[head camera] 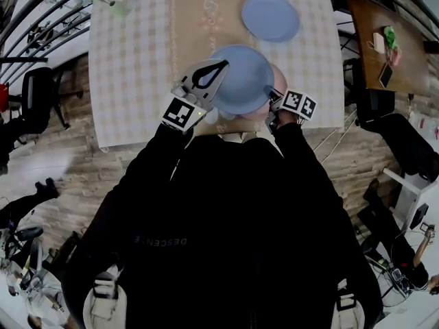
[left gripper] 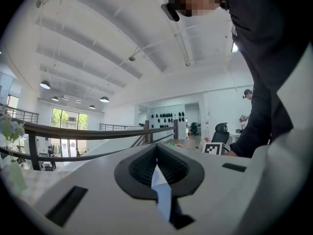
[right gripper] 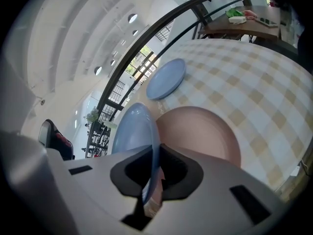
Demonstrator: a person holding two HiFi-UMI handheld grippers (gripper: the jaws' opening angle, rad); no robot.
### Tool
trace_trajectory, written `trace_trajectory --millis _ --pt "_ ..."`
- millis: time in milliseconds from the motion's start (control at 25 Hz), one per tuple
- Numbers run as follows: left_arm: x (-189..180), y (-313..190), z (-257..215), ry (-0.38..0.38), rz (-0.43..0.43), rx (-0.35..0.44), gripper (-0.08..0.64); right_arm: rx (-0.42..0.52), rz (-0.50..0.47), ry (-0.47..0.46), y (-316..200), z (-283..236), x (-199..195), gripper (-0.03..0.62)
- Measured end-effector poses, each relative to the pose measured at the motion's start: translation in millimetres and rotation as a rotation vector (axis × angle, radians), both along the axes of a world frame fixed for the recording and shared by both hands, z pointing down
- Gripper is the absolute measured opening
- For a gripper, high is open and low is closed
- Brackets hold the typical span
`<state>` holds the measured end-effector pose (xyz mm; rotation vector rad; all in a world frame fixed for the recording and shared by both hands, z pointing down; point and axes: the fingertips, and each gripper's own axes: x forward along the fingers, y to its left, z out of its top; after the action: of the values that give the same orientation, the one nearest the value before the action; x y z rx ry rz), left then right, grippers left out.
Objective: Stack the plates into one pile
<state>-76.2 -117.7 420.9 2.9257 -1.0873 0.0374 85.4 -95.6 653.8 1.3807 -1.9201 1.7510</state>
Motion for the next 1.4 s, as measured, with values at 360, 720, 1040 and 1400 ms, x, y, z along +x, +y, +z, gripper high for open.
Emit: trace_trajectory --millis 360,720,1040,1400 --pt "18.7 5.2 2.8 0.01 0.03 -0.028 0.02 -0.017 0.058 0.038 8.8 15.2 42.6 0.032" --pt "29.7 7.5 4.7 0.011 0.054 -0.033 0.02 -0.063 0.099 0.058 24.3 33.8 67.7 0.029" --pt "46.4 12.3 0.4 0.015 0.087 -0.039 0.02 -0.084 0.108 0.094 31.0 40.6 81.5 0.025" --pt "53.3 14.2 1.1 0.005 0.096 -0.037 0.02 -0.111 0.08 0.186 35.2 49.6 92.4 0.028"
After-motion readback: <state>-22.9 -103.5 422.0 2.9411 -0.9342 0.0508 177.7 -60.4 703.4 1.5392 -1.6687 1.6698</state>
